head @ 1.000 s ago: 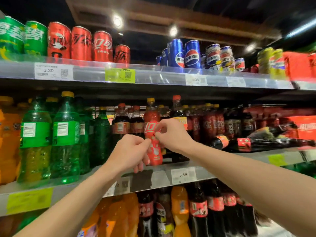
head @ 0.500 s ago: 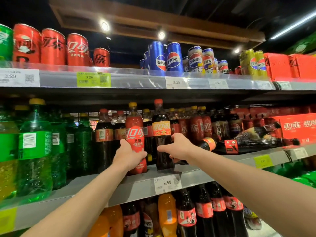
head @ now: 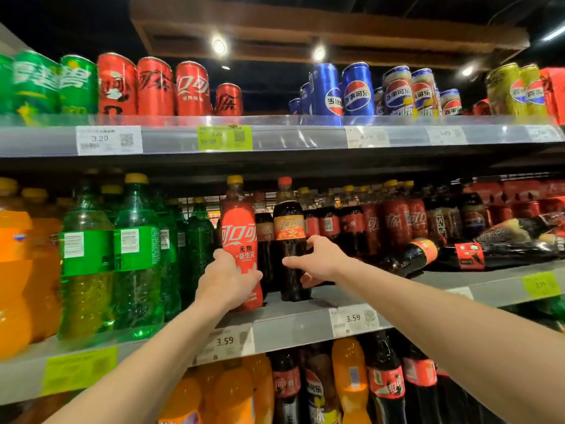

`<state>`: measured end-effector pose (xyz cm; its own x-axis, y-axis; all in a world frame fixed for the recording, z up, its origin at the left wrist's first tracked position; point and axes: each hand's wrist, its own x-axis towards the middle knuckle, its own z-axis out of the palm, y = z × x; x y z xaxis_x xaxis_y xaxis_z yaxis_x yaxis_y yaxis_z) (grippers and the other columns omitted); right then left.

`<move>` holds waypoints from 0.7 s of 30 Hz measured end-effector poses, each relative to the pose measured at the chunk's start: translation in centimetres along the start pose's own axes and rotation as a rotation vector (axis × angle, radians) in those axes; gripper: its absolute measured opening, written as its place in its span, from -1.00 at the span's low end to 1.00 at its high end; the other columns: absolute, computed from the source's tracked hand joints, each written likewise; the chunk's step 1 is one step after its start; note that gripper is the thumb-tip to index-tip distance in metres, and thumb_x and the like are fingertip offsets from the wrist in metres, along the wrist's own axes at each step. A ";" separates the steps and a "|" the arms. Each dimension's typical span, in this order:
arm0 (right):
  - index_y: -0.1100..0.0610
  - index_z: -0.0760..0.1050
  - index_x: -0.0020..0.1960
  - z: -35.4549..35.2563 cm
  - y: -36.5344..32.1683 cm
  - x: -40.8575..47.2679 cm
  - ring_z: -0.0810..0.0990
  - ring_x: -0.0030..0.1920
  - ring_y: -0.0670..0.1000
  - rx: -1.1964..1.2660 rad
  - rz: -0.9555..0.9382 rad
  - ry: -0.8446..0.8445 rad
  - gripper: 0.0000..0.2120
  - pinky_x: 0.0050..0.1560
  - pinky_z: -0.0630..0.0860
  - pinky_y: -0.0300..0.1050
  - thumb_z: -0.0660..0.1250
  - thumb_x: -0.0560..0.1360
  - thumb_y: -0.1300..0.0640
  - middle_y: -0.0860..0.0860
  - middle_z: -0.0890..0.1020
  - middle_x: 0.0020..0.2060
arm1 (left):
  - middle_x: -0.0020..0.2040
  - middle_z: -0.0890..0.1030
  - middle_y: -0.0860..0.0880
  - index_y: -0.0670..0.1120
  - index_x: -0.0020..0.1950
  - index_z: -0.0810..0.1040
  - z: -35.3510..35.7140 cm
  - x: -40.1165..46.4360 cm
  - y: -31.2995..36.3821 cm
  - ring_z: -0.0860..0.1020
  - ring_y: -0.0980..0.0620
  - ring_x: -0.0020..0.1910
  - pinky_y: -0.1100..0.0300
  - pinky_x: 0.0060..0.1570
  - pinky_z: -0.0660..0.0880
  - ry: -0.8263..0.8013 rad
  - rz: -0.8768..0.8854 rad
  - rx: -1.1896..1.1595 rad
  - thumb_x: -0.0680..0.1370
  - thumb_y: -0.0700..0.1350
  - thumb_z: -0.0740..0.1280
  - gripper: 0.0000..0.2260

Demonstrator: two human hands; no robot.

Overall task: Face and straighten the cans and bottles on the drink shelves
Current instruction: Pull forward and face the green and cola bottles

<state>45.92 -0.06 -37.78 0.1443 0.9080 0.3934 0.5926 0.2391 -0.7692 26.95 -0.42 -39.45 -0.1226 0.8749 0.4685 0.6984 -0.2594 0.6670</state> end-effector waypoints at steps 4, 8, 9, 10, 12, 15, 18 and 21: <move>0.17 0.06 0.61 2.6 -1.1 0.7 0.71 -0.16 0.01 0.058 -0.014 -0.049 -0.13 -0.28 0.66 -0.22 0.49 0.51 -0.04 0.16 0.52 0.30 | 0.17 0.54 -0.14 -0.15 0.22 0.28 -1.8 -1.4 -0.8 0.59 -0.20 0.10 0.03 -0.01 0.52 0.106 0.072 0.165 0.48 0.18 0.44 -0.43; 0.18 0.06 0.61 5.1 -2.0 1.3 0.69 -0.22 0.03 0.156 -0.033 -0.112 -0.10 -0.28 0.67 -0.19 0.52 0.49 -0.02 0.19 0.58 0.23 | 0.13 0.55 -0.14 -0.15 0.15 0.29 -3.3 -1.7 -1.5 0.59 -0.21 0.07 0.07 -0.09 0.47 0.136 0.107 0.229 0.45 0.21 0.45 -0.43; 0.18 0.06 0.61 5.6 -2.1 1.4 0.69 -0.22 0.03 0.172 -0.038 -0.121 -0.09 -0.27 0.68 -0.18 0.52 0.49 -0.01 0.19 0.57 0.24 | 0.12 0.56 -0.14 -0.14 0.13 0.28 -3.5 -1.8 -1.6 0.60 -0.20 0.06 0.07 -0.08 0.49 0.137 0.114 0.232 0.45 0.22 0.45 -0.44; 0.18 0.06 0.61 6.0 -2.3 1.4 0.69 -0.22 0.04 0.184 -0.041 -0.127 -0.09 -0.27 0.68 -0.17 0.52 0.48 -0.01 0.19 0.57 0.24 | 0.11 0.56 -0.13 -0.13 0.12 0.28 -3.7 -1.8 -1.8 0.60 -0.20 0.05 0.06 -0.07 0.51 0.140 0.121 0.235 0.45 0.22 0.45 -0.44; 0.18 0.08 0.60 6.6 -2.6 1.4 0.69 -0.22 0.06 0.198 -0.041 -0.140 -0.12 -0.28 0.68 -0.16 0.53 0.48 0.00 0.19 0.56 0.21 | 0.09 0.55 -0.12 -0.13 0.14 0.29 -3.9 -1.9 -2.0 0.60 -0.19 0.03 0.04 -0.05 0.54 0.144 0.122 0.236 0.45 0.23 0.45 -0.44; 0.16 0.13 0.55 6.9 -2.9 1.5 0.69 -0.28 0.07 0.225 -0.030 -0.164 -0.15 -0.28 0.68 -0.13 0.55 0.46 0.01 0.17 0.59 0.12 | 0.10 0.55 -0.11 -0.14 0.19 0.32 -4.1 -2.0 -2.2 0.60 -0.17 0.03 0.00 -0.01 0.57 0.147 0.117 0.235 0.44 0.24 0.45 -0.40; 0.14 0.18 0.50 7.3 -3.1 1.6 0.68 -0.33 0.06 0.274 -0.009 -0.172 -0.18 -0.23 0.70 -0.08 0.58 0.43 0.04 0.18 0.59 0.12 | 0.10 0.55 -0.11 -0.14 0.21 0.32 -4.3 -2.0 -2.5 0.60 -0.16 0.03 -0.02 0.01 0.59 0.150 0.120 0.234 0.45 0.24 0.45 -0.40; 0.13 0.23 0.43 7.9 -3.4 1.5 0.68 -0.35 0.06 0.322 0.008 -0.193 -0.24 -0.20 0.71 -0.05 0.60 0.41 0.06 0.19 0.59 0.11 | 0.10 0.54 -0.09 -0.14 0.21 0.32 -4.6 -2.1 -2.8 0.60 -0.14 0.02 0.00 -0.01 0.58 0.153 0.120 0.229 0.45 0.24 0.45 -0.40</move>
<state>37.82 3.19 -38.53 -0.0227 0.9510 0.3082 0.3082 0.3000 -0.9028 21.95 -3.43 -39.65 -0.1224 0.7675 0.6292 0.8533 -0.2424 0.4617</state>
